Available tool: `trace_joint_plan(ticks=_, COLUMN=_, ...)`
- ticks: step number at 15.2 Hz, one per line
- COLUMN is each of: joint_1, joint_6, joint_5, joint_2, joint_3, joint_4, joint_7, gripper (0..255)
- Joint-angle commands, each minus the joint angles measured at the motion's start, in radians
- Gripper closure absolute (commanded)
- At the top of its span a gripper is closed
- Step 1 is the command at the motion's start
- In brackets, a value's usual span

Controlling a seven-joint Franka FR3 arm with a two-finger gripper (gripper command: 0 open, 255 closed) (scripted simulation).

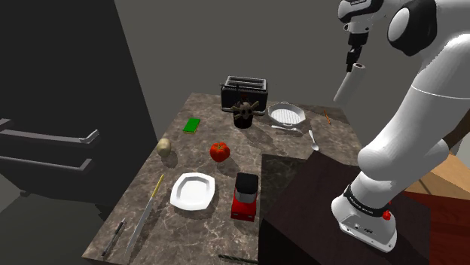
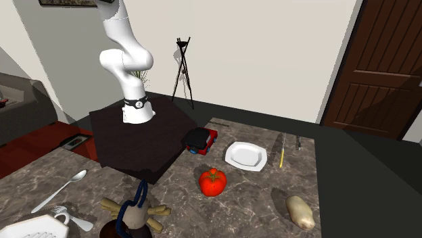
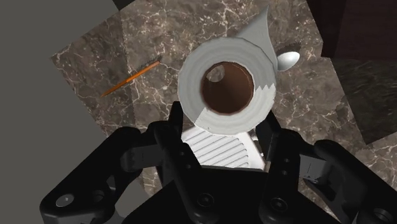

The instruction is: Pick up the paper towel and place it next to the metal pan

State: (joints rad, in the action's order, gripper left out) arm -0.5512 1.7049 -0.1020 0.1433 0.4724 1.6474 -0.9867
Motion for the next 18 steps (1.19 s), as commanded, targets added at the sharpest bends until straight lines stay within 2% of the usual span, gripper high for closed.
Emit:
trace_joint_plan(ticks=1, joint_1=0.0, joint_6=0.026, joint_5=-0.001, joint_2=-0.003, joint_3=0.0, joint_4=0.028, joint_7=0.003, gripper=255)
trace_joint_plan(ticks=18, joint_1=-0.004, joint_6=0.244, joint_5=0.011, joint_2=0.038, joint_3=-0.003, joint_4=0.21, joint_7=0.02, gripper=255)
